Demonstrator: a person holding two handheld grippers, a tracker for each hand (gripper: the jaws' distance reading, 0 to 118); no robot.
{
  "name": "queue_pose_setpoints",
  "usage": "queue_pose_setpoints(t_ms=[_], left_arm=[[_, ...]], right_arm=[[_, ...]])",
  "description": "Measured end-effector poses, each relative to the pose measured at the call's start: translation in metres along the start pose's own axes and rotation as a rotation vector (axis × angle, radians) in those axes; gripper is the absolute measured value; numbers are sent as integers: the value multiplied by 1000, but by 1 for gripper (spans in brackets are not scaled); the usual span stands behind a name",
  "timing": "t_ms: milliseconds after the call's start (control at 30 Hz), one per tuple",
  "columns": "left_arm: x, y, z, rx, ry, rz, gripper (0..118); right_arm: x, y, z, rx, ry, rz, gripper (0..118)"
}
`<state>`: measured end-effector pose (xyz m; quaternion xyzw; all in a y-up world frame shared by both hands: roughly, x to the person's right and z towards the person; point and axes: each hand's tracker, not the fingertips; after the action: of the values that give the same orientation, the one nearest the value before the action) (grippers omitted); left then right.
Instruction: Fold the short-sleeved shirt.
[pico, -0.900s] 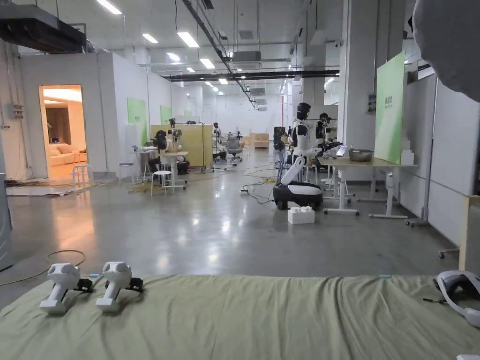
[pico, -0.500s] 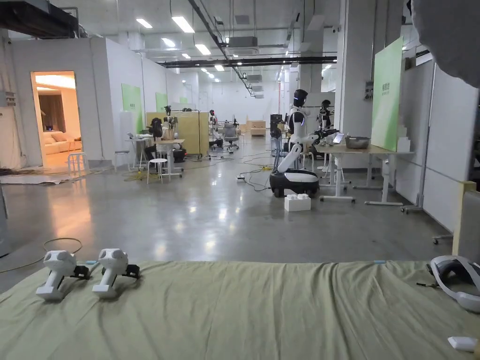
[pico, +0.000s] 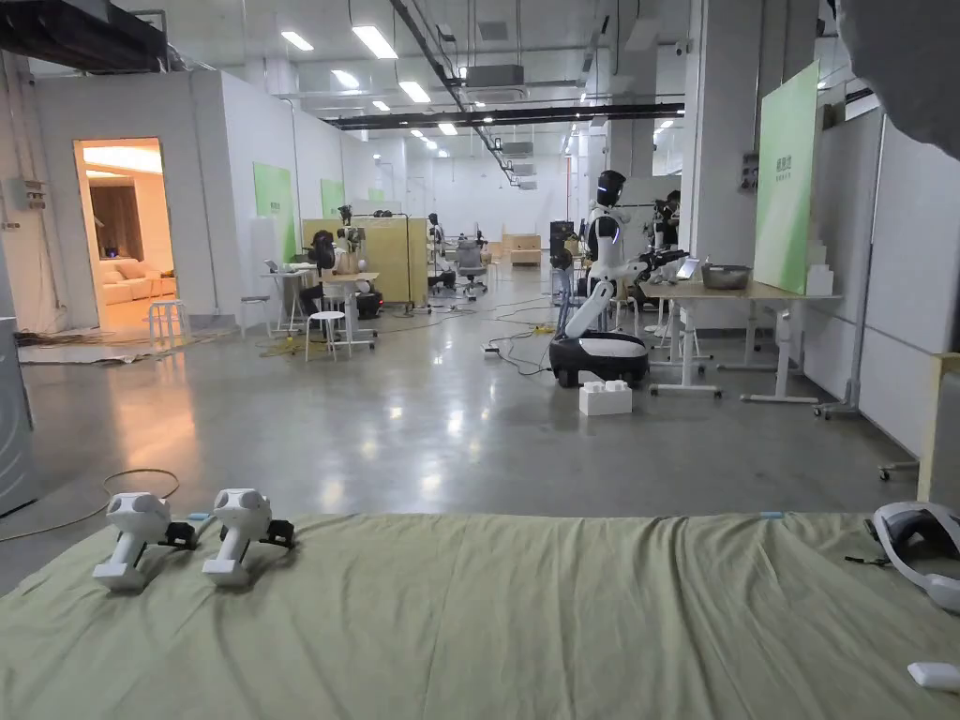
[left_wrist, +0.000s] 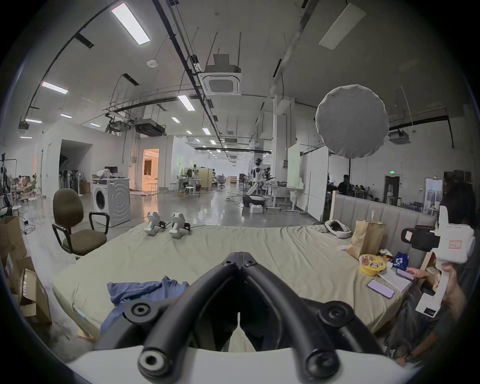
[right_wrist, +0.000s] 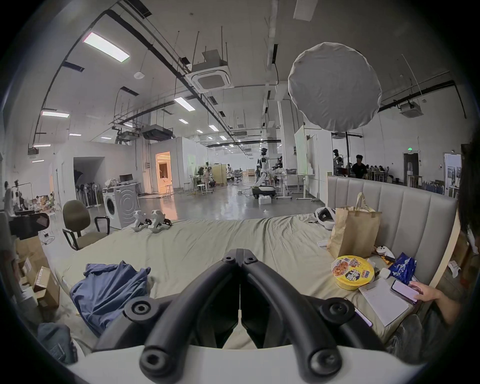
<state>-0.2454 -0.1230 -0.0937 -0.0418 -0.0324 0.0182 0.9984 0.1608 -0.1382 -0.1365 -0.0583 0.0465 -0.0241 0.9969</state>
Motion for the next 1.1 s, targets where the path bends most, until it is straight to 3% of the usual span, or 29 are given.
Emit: queue_pose_setpoints(t_ms=[433, 667, 700, 733, 767, 800, 900, 1100], left_arm=[[-3, 0, -2, 9, -58, 28, 2], [-28, -9, -9, -52, -4, 66, 2], [-35, -14, -12, -86, 29, 54, 10], [-43, -20, -16, -121, 42, 57, 42], [-55, -28, -22, -159, 28, 82, 86], [-68, -35, -29, -213, 3, 120, 116], [-105, -71, -52, -286, 27, 218, 117], [-172, -138, -145, -576, 176, 274, 118]], right_arm=[[2, 0, -1, -6, 30, 1, 2], [0, -10, -5, -38, 60, -11, 2], [0, -14, -6, -51, 67, -16, 2], [-2, -18, -7, -69, 77, -25, 2], [-3, -22, -9, -94, 93, -36, 2], [-3, -26, -12, -116, 106, -47, 2], [-7, -39, -18, -164, 103, -55, 2], [-11, -59, -31, -252, 125, -83, 2]])
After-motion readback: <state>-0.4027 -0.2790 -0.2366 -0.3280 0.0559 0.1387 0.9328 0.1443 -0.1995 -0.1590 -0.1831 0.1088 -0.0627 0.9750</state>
